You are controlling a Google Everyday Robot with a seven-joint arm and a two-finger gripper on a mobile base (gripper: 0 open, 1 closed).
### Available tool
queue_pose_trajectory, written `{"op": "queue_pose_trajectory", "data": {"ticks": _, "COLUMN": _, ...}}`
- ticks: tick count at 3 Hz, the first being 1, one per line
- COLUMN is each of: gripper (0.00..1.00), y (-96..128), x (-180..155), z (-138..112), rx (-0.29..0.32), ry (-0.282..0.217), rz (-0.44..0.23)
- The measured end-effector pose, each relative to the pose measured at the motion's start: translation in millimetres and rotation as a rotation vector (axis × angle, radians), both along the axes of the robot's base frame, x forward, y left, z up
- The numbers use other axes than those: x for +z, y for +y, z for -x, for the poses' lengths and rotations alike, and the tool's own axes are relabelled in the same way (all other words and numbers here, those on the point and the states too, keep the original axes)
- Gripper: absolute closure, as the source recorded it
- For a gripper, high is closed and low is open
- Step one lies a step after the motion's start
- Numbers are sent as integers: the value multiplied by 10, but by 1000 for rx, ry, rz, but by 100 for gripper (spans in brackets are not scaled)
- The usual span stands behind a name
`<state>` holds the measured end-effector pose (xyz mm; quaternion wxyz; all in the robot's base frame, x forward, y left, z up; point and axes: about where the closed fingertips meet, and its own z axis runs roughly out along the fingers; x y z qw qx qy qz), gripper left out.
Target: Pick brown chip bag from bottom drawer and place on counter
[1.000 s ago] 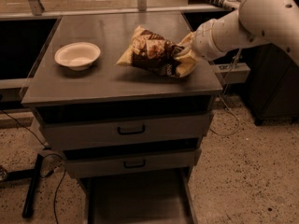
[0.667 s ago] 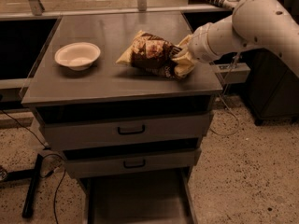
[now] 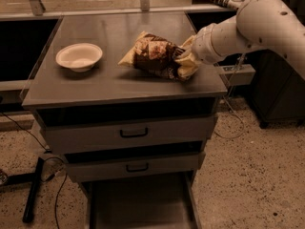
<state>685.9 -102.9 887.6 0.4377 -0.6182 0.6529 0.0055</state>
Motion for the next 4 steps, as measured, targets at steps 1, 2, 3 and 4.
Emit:
{"op": "queue_pose_trajectory", "data": {"ticks": 1, "gripper": 35, "y": 0, "x": 0, "z": 0, "rx": 0, "ry": 0, "rz": 0}}
{"op": "queue_pose_trajectory", "data": {"ticks": 2, "gripper": 13, "y": 0, "x": 0, "z": 0, "rx": 0, "ry": 0, "rz": 0}}
{"op": "queue_pose_trajectory", "data": {"ticks": 3, "gripper": 0, "y": 1, "x": -1, "z": 0, "rx": 0, "ry": 0, "rz": 0}}
{"op": "queue_pose_trajectory", "data": {"ticks": 4, "gripper": 0, "y": 1, "x": -1, "z": 0, "rx": 0, "ry": 0, "rz": 0}}
